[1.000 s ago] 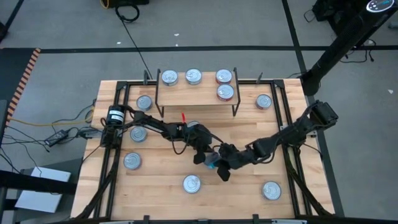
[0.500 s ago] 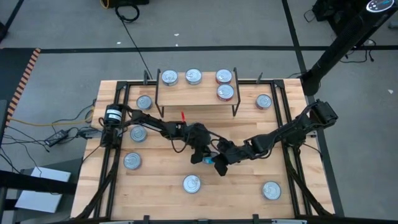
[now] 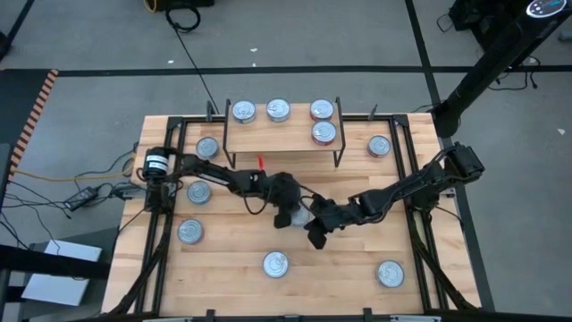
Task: Stack canned seafood by type on shelf
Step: Put the yellow-blue tuna can on the shelf
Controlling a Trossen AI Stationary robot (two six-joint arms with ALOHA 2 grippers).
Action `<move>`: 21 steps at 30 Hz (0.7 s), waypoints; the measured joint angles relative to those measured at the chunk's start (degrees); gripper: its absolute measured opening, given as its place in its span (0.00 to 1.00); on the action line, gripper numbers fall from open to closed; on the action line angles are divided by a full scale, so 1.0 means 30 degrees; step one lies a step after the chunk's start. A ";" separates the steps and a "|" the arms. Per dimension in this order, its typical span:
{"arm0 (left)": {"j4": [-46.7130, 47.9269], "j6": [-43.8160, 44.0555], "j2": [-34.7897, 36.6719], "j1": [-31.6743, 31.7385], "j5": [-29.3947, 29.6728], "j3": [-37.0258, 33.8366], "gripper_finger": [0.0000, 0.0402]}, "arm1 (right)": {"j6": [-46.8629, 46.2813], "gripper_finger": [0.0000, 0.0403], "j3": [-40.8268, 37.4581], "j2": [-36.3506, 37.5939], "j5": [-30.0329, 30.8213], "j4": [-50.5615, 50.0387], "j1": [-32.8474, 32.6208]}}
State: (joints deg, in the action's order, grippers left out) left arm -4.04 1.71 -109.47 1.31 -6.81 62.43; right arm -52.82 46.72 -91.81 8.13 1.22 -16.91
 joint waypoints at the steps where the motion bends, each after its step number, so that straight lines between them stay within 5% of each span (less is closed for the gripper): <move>1: -0.0391 0.0007 0.0112 0.0050 0.0397 -0.0007 0.00 | 0.0376 0.01 0.0007 0.0000 -0.0114 -0.0358 0.0000; 9: -0.1347 -0.0371 0.0547 0.1008 0.1411 0.0022 0.00 | 0.2725 0.01 0.0000 -0.0083 -0.0032 -0.2753 0.0123; 21: -0.0434 0.0730 -0.0852 0.0590 0.0525 0.0044 0.00 | 0.3542 0.01 0.0022 -0.2222 -0.0774 0.0192 0.0324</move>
State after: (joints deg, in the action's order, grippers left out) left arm -5.34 3.90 -112.03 3.09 -5.24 62.57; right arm -42.19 46.78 -98.48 5.81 1.79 -15.93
